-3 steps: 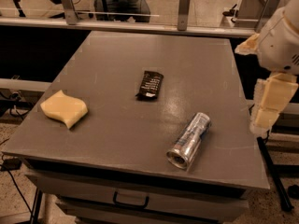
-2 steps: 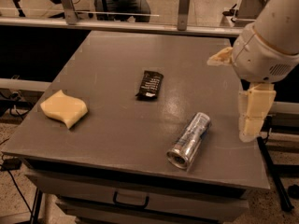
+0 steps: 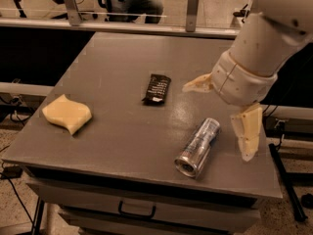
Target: Move redbull can near rxbar chocolate
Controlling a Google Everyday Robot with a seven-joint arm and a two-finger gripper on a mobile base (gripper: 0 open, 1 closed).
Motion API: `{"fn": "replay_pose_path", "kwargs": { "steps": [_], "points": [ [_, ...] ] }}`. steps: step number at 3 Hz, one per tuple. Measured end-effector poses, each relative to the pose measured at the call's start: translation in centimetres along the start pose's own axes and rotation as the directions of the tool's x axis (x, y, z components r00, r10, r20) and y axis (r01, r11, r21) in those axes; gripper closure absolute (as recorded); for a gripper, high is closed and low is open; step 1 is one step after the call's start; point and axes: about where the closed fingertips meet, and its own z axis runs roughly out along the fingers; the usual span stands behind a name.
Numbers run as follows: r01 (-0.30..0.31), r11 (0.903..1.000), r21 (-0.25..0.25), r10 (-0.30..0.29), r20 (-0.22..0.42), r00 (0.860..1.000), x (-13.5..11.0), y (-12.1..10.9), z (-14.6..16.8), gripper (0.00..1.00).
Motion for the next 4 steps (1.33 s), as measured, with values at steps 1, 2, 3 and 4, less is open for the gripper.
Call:
{"fn": "replay_pose_path", "kwargs": {
  "steps": [1, 2, 3, 4],
  "points": [
    [0.098, 0.9942, -0.044, -0.099, -0.016, 0.995, -0.4, 0.3, 2.5, 0.0],
    [0.132, 0.9885, -0.073, -0.134, -0.02, 0.991, -0.3, 0.7, 4.2, 0.15],
    [0.152, 0.9843, -0.089, -0.154, -0.019, 0.988, -0.4, 0.8, 5.2, 0.38],
    [0.154, 0.9841, -0.087, -0.155, 0.003, 0.988, -0.7, 0.5, 5.2, 0.61]
  ]
}}
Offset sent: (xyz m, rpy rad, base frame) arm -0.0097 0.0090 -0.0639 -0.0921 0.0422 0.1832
